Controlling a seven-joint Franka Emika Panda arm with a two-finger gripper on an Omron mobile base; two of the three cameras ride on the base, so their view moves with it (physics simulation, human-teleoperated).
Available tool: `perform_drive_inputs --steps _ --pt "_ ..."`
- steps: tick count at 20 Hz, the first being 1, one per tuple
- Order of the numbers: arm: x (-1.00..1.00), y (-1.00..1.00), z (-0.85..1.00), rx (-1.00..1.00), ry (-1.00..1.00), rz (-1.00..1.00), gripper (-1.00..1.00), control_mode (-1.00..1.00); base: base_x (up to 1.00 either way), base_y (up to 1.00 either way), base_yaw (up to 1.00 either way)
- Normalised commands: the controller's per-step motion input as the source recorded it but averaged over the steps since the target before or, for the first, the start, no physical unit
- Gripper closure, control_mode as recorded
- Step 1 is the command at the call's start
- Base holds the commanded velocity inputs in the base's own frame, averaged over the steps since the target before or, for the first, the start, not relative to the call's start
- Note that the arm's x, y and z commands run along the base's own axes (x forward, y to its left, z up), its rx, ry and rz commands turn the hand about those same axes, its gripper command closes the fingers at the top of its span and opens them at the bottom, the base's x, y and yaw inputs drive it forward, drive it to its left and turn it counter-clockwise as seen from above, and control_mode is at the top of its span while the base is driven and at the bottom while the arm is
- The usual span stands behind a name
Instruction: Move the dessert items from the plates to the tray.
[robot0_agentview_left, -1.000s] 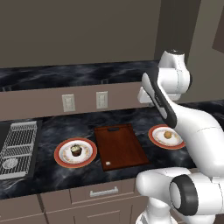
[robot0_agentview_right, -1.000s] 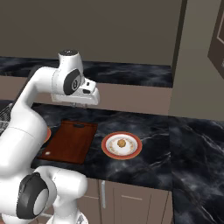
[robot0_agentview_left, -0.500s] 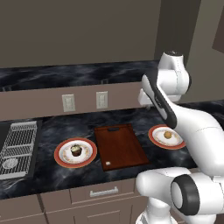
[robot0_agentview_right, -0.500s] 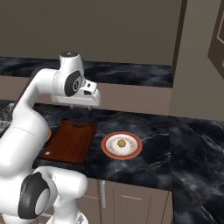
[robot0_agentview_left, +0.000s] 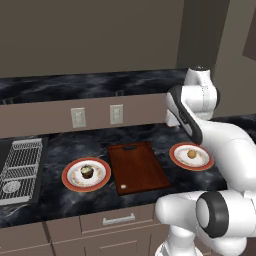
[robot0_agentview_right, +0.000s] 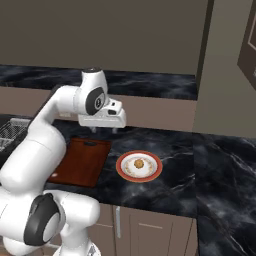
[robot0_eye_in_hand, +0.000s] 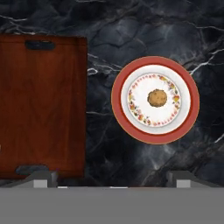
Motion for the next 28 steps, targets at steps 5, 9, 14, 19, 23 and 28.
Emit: perform_drive_inputs --steps 5,9,14,19,23,28 --pt "0.24 -0.5 -0.1 0.0 0.0 0.0 -1.0 -1.0 0.0 0.0 0.0" --pt "0.38 -0.44 -0.18 0.0 0.03 0.0 -1.0 -1.0 0.0 0.0 0.0" --pt "0.26 -0.26 -0.3 0.0 0.1 0.0 -1.0 -1.0 0.0 0.0 0.0" --pt "0.14 -0.24 -0.42 0.0 0.02 0.0 -1.0 -1.0 0.0 0.0 0.0" --pt "0.08 -0.19 -0.32 0.0 0.0 0.0 -1.0 -1.0 0.0 0.0 0.0" --pt "0.08 -0.06 -0.38 0.0 0.0 0.0 -1.0 -1.0 0.0 0.0 0.0"
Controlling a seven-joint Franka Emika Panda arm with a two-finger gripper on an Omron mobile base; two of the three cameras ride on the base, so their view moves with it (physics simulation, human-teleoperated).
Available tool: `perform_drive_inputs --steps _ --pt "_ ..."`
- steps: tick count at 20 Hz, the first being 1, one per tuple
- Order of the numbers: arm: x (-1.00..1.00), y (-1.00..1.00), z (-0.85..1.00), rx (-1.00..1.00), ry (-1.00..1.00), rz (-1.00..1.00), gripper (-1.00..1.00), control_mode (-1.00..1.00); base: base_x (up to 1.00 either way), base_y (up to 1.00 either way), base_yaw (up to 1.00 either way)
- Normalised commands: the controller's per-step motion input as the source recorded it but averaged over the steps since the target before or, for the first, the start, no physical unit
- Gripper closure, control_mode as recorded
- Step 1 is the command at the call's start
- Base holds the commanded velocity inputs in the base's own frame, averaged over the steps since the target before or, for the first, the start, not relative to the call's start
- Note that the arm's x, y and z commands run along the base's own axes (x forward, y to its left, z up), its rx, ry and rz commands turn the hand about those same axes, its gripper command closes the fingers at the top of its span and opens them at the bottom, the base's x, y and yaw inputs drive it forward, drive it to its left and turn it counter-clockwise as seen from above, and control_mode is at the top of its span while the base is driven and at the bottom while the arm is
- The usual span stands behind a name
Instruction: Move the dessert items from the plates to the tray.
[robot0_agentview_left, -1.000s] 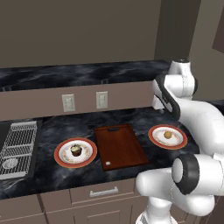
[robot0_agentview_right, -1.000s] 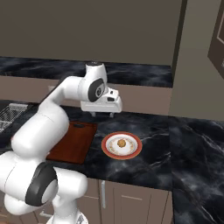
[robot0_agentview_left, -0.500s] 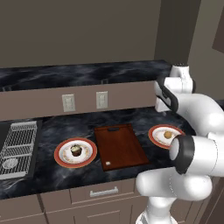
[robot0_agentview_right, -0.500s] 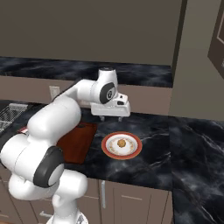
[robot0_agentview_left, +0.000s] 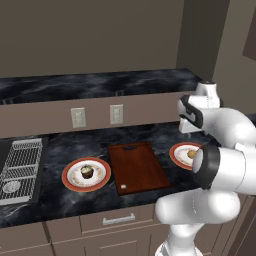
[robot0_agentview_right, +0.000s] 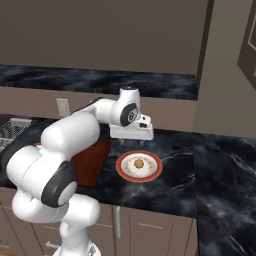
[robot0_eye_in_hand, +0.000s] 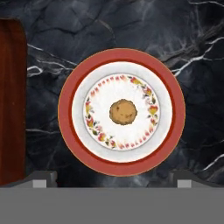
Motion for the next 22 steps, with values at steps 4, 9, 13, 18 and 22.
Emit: perform_drive_inputs --steps 4,9,13,18,22 --pt "0.02 0.0 -0.41 0.02 0.0 0.0 -1.0 -1.0 0.0 0.0 0.0" --pt "0.01 -0.01 -0.42 0.03 0.0 0.0 -1.0 -1.0 0.0 0.0 0.0" --pt "0.0 -0.04 -0.35 0.02 0.0 0.0 -1.0 -1.0 0.0 0.0 0.0" --pt "0.0 -0.07 -0.27 0.0 0.0 0.0 -1.0 -1.0 0.0 0.0 0.0" --pt "0.03 -0.16 -0.2 0.0 0.0 0.0 -1.0 -1.0 0.0 0.0 0.0"
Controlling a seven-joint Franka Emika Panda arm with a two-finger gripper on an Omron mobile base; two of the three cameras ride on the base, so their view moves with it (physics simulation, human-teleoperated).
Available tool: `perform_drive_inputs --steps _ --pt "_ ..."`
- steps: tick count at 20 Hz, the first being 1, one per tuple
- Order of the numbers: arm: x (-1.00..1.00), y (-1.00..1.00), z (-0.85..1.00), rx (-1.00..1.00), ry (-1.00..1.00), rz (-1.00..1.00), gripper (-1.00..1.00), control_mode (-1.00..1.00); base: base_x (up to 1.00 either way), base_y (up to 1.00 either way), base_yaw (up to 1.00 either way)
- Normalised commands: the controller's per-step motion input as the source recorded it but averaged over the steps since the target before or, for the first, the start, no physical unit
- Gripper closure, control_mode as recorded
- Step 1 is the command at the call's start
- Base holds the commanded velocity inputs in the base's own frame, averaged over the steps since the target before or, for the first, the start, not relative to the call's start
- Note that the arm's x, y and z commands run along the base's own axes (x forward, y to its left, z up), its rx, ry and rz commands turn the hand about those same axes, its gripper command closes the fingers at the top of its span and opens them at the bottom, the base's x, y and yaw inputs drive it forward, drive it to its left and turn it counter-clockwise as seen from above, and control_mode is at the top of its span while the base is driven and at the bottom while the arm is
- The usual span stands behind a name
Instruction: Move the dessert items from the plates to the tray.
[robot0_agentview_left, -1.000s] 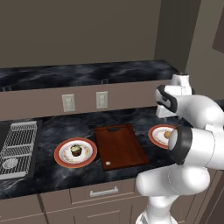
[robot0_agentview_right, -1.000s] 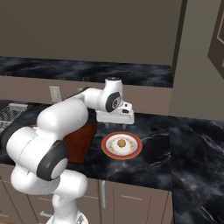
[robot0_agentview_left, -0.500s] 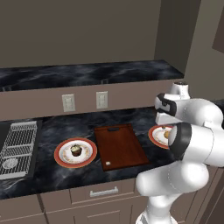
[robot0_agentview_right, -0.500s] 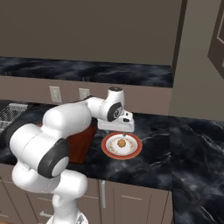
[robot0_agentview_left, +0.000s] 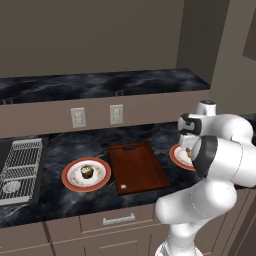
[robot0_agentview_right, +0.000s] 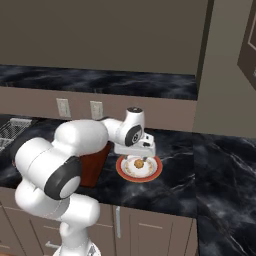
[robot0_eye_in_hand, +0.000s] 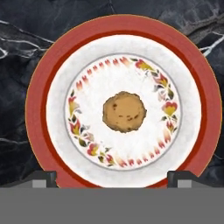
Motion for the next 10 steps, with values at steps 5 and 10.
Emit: perform_drive_inputs --steps 5,10 --pt "0.15 -0.16 -0.04 0.0 0.0 0.0 -1.0 -1.0 0.0 0.0 0.0" --pt "0.13 -0.08 -0.02 0.0 0.0 0.0 -1.0 -1.0 0.0 0.0 0.0"
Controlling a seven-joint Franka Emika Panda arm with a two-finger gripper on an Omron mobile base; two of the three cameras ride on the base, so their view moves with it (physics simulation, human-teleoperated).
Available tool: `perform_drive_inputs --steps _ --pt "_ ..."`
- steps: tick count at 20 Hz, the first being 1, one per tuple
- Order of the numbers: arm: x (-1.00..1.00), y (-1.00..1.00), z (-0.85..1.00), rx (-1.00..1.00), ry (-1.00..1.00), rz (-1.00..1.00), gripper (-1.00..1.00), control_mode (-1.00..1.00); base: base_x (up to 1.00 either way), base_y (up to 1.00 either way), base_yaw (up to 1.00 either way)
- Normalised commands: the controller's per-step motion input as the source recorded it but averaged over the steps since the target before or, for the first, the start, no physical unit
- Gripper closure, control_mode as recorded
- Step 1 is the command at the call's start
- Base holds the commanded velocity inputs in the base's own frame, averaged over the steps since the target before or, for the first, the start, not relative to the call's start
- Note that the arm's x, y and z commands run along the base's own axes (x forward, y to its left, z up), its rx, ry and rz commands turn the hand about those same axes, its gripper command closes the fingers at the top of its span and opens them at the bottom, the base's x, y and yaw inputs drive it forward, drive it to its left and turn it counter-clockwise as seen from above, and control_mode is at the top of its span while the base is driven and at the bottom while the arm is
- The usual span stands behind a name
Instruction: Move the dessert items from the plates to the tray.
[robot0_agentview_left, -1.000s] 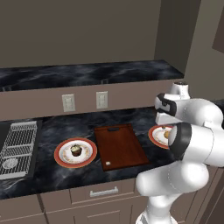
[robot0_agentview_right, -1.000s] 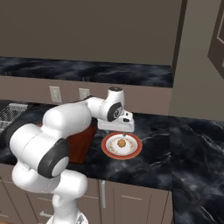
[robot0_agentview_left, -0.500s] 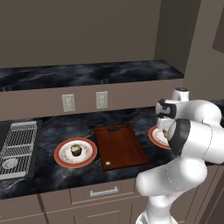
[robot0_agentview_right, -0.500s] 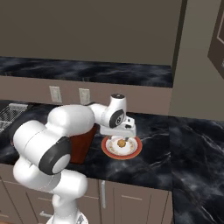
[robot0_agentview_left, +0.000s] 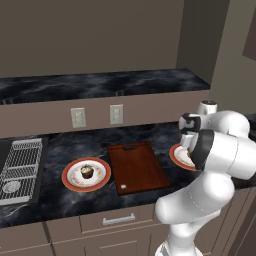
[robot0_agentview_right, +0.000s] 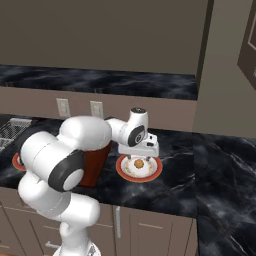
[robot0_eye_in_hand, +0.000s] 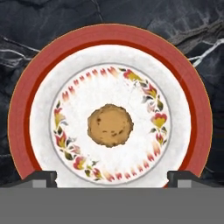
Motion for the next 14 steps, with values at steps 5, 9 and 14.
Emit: perform_drive_inputs --steps 5,9,14 --pt "0.15 0.0 -0.06 0.0 0.0 0.0 -1.0 -1.0 0.0 0.0 0.0" --pt "0.19 0.0 -0.08 0.0 0.0 0.0 -1.0 -1.0 0.0 0.0 0.0" --pt "0.16 0.0 -0.17 0.0 0.0 0.0 -1.0 -1.0 0.0 0.0 0.0"
